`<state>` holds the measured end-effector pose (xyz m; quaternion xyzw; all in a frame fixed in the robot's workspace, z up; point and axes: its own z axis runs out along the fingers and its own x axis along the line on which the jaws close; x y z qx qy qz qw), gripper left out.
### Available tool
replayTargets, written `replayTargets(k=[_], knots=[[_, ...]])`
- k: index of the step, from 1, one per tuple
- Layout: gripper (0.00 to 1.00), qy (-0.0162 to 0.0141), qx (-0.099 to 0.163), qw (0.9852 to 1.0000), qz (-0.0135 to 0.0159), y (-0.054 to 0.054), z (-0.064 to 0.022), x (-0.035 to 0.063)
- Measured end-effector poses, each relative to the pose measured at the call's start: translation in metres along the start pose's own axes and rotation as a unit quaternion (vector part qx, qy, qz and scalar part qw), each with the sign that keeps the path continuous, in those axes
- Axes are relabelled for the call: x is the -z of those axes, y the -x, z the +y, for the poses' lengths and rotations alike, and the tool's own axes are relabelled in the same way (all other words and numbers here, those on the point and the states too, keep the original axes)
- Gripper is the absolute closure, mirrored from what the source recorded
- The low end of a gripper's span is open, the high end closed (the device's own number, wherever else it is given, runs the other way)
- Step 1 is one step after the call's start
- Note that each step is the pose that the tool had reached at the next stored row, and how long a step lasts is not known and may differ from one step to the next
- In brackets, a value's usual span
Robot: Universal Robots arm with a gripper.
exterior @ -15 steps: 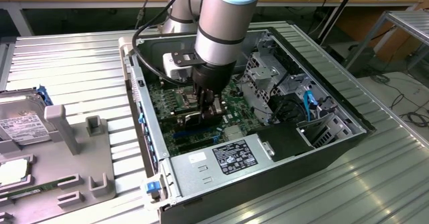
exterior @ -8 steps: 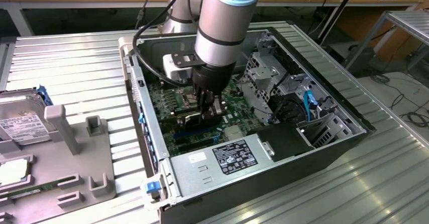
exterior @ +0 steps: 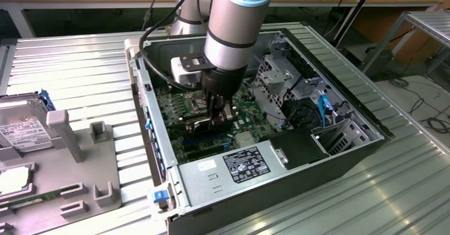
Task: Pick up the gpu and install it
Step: 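Insert the gpu into the slot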
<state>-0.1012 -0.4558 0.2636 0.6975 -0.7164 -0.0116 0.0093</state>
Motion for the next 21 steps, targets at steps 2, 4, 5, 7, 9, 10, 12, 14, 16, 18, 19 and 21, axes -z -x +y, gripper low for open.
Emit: replayTargets(k=[2,4,5,7,9,10,12,14,16,18,19,21], knots=[[0.73,0.0,0.0,1.0,0.0,0.0,0.0,0.0],[0.73,0.0,0.0,1.0,0.0,0.0,0.0,-0.0006],[0.73,0.0,0.0,1.0,0.0001,0.0,0.0,-0.001],[0.73,0.0,0.0,1.0,0.0001,0.0,0.0,-0.0012],[0.73,0.0,0.0,1.0,0.0001,0.0,0.0,-0.0013],[0.73,0.0,0.0,1.0,0.0001,0.0,0.0,-0.0013],[0.73,0.0,0.0,1.0,0.0,0.0,0.0,-0.0013],[0.65,0.0,0.0,1.0,0.0,0.0,0.0,-0.0013],[0.65,0.0,0.0,1.0,0.0001,0.0,0.0,-0.0013],[0.65,0.0011,0.0,1.0,0.0002,0.0,0.0,0.0005],[0.65,0.0021,0.0,1.0,0.0002,0.0,0.0001,0.0019],[0.65,0.0045,0.0,1.0,0.0004,0.0,0.0002,0.0061]])
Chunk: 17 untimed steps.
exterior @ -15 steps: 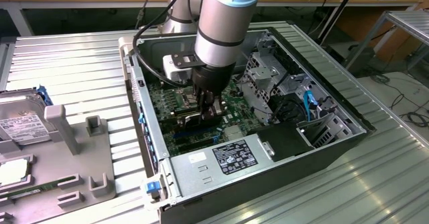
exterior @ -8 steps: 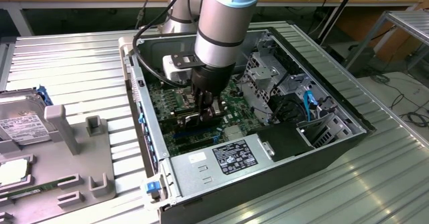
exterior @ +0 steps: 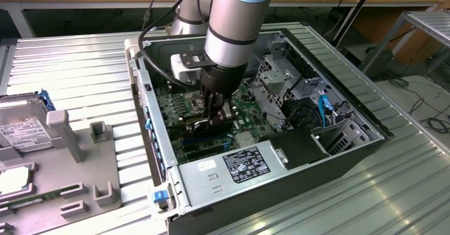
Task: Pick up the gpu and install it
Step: 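Insert the gpu into the slot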
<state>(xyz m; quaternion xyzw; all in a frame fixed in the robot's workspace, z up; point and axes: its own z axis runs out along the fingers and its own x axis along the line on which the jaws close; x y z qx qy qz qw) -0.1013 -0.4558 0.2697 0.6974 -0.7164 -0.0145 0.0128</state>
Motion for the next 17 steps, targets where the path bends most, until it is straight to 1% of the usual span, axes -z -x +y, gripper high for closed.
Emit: replayTargets(k=[1,2,4,5,7,8,9,10,17], knots=[[0.65,0.0016,0.0,1.0,0.0007,0.0,0.0001,0.0033],[0.65,0.0027,0.0,1.0,0.0021,0.0001,0.0002,0.0061],[0.65,0.0029,0.0,1.0,0.0058,0.001,0.0003,0.0085],[0.65,0.0029,0.0,1.0,0.0069,0.001,0.0003,0.0089],[0.67,0.0029,0.0,1.0,0.0068,0.001,0.0003,0.0088],[0.8,0.0029,0.0,1.0,0.0068,0.001,0.0003,0.0088],[0.86,0.0029,0.0,1.0,0.0068,0.001,0.0003,0.0088],[0.89,0.0029,0.0,1.0,0.0068,0.001,0.0003,0.0088],[0.89,0.0029,0.0,1.0,0.0068,0.001,0.0003,0.0088]])
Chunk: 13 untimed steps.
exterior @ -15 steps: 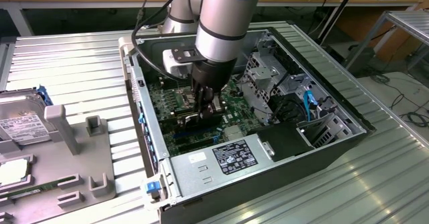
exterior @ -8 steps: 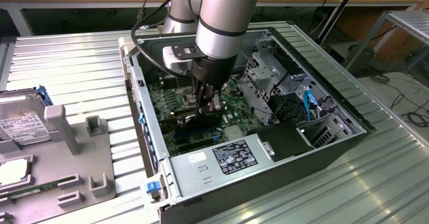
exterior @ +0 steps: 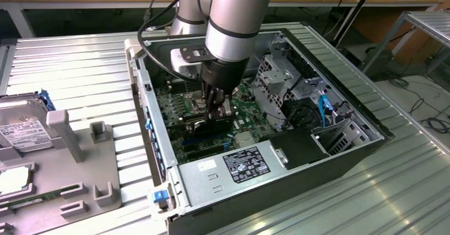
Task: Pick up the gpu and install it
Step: 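Press down on the gpu until it lock into place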
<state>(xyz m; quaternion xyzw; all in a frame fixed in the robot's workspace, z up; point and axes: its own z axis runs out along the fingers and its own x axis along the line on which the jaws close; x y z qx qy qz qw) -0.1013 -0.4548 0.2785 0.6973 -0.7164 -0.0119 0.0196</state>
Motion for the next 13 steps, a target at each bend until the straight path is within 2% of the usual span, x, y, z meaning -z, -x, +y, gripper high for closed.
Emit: replayTargets(k=[10,12,13], knots=[[0.89,-0.0001,0.0,1.0,0.0,0.0,0.0,0.0],[0.89,-0.0086,-0.001,1.0,-0.0002,0.0001,0.0041,-0.0008],[0.89,-0.0106,-0.001,0.9999,-0.0003,0.0001,0.0067,-0.0009]])
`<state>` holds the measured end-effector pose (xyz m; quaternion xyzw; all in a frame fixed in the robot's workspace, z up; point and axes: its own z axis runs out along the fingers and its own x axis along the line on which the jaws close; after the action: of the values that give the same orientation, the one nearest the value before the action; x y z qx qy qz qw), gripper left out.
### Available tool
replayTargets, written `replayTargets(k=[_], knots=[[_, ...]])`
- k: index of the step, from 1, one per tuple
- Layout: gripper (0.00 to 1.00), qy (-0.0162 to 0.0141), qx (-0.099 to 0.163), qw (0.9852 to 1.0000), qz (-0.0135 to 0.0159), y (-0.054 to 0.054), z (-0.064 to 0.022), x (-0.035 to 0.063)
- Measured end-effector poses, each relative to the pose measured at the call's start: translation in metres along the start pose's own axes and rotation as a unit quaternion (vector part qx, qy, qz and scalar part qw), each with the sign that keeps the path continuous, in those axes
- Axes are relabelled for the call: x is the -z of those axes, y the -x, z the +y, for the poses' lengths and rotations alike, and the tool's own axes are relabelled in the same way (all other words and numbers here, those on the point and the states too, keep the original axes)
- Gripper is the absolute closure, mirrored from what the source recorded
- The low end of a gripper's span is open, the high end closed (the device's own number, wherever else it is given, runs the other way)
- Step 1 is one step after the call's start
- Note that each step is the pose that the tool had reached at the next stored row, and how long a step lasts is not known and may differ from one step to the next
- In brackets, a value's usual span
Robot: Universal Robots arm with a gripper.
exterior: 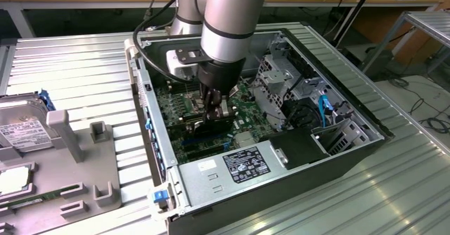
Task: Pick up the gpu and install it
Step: 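Press down on the gpu until it lock into place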
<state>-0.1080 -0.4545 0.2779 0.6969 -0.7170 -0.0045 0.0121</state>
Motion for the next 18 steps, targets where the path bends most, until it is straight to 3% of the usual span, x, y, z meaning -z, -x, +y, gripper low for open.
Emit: replayTargets(k=[7,10,18], knots=[[0.89,0.0001,0.0,1.0,-0.0001,0.0,0.0036,0.0046],[0.89,0.0002,0.0,1.0,0.0,0.0,0.0157,0.0044],[0.89,-0.0009,-0.001,1.0,0.0001,0.0,0.0155,-0.0033]])
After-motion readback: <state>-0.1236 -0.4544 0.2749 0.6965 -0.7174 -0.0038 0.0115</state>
